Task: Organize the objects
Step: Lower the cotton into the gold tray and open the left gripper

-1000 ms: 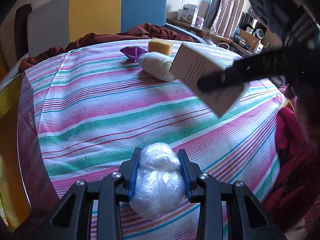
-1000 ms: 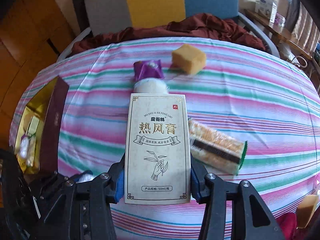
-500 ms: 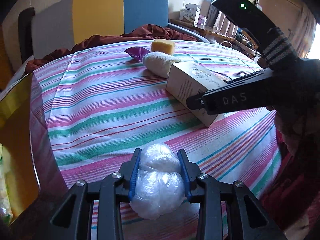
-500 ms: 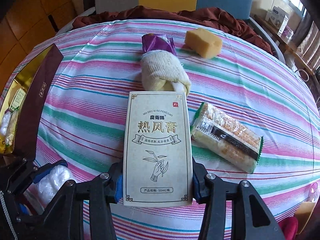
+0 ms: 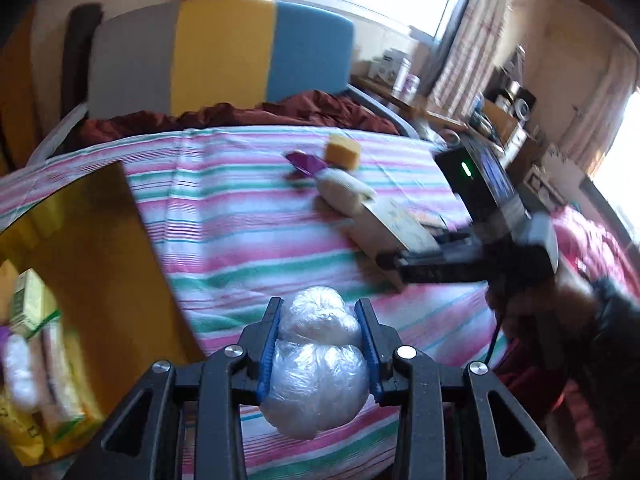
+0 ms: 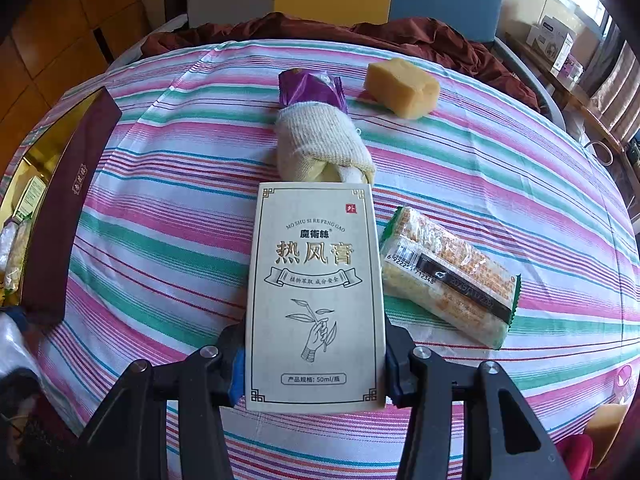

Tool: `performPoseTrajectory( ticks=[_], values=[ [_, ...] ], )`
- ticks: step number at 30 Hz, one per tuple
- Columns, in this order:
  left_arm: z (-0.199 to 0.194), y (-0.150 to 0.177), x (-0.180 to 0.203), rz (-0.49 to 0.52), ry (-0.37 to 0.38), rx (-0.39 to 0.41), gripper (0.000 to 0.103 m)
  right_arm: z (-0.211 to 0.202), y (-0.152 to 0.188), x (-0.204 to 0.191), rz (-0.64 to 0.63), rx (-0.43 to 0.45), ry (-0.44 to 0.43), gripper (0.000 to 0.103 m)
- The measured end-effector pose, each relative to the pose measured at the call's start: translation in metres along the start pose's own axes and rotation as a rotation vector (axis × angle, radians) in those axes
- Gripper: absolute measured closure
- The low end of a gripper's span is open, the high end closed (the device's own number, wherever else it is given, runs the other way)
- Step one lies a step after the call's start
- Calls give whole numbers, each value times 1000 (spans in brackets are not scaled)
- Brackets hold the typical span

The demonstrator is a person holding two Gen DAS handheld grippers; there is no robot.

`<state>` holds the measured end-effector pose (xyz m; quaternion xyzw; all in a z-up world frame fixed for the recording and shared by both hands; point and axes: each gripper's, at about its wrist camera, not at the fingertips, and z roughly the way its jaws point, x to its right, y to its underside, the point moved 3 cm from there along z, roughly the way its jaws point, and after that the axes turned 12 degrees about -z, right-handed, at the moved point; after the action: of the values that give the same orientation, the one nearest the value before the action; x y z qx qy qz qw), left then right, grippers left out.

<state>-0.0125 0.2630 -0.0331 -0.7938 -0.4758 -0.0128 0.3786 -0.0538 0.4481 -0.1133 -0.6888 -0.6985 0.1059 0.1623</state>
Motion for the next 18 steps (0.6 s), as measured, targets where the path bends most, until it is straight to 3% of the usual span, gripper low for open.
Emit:
performPoseTrajectory(
  ticks=[6, 11, 18],
  values=[
    [-40, -49, -96, -213, -91, 50, 67, -1, 1, 0, -5, 0, 4, 52],
    [-56, -69, -170, -308, -192, 81, 67, 0, 1, 0, -8, 0, 6, 52],
    [-34, -96, -249, -445, -281, 17, 66, -1, 2, 0, -10, -1, 8, 52]
  ],
)
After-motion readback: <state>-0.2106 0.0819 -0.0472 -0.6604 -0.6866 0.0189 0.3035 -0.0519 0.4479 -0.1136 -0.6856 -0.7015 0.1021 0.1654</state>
